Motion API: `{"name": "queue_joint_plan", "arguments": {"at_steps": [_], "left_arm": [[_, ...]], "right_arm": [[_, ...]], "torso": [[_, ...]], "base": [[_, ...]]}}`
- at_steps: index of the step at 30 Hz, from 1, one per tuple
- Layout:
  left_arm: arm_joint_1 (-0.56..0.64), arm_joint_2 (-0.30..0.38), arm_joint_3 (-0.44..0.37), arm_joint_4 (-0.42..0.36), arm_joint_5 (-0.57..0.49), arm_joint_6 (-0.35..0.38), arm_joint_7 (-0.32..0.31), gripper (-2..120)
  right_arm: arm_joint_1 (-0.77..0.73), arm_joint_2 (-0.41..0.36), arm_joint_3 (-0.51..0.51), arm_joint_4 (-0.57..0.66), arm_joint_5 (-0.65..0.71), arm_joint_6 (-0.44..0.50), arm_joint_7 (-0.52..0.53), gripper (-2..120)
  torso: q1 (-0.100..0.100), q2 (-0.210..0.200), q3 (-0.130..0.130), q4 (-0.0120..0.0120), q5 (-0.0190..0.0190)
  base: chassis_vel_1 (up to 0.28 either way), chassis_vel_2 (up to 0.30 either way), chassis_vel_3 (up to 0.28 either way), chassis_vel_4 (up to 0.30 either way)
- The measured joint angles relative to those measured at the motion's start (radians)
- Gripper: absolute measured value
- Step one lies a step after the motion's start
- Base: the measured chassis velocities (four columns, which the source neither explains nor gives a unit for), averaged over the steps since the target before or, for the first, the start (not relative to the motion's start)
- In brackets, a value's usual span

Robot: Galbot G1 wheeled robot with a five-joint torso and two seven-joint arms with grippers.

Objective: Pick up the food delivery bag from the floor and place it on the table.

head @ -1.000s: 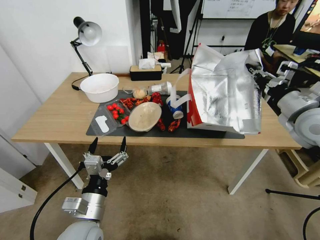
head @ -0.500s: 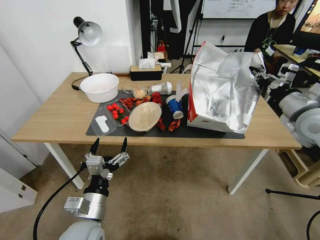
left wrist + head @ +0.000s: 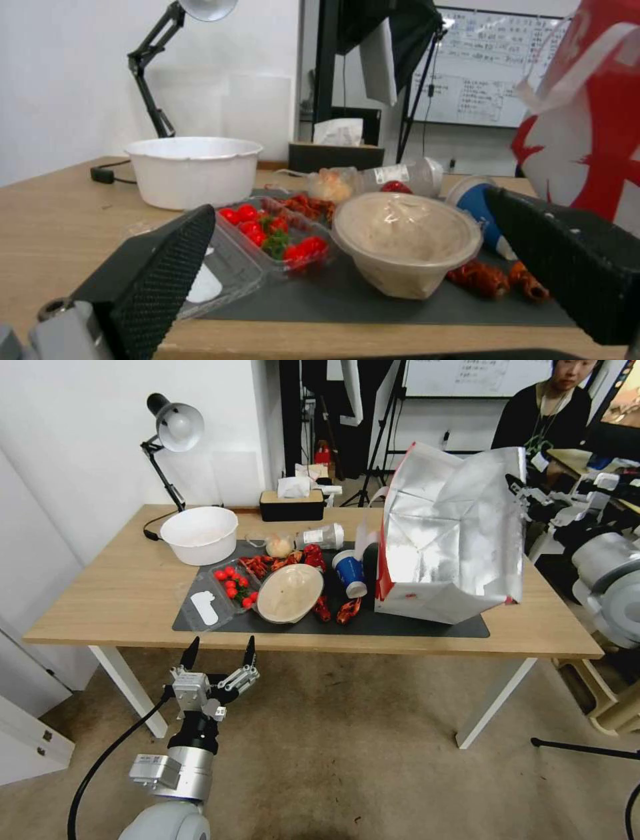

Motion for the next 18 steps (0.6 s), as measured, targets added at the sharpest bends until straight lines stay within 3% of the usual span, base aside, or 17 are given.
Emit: {"name": "queue_joint_plan", "arguments": {"at_steps": [9, 12, 18], "left_arm": [[0.005, 0.0, 0.001, -0.005, 0.0, -0.006, 0.001, 100], [0.008, 0.0, -0.001, -0.009, 0.0, -0.01, 0.001, 100], [0.011, 0.0, -0.005, -0.012, -0.003, -0.013, -0.001, 100]], "right_arm": [[-0.05, 0.006, 0.027, 0.074, 0.002, 0.046, -0.029, 89], [-0.099, 0.024, 0.042, 0.133, 0.018, 0.101, -0.082, 99], [-0.177, 0.051, 0.061, 0.2, 0.001, 0.184, -0.164, 100]], "torso": [[0.0, 0.0, 0.0, 0.0, -0.0001], [0.0, 0.0, 0.0, 0.0001, -0.0001], [0.0, 0.0, 0.0, 0.0001, -0.0001]], "base": [[0.0, 0.0, 0.0, 0.0], [0.0, 0.0, 0.0, 0.0], [0.0, 0.0, 0.0, 0.0]]}}
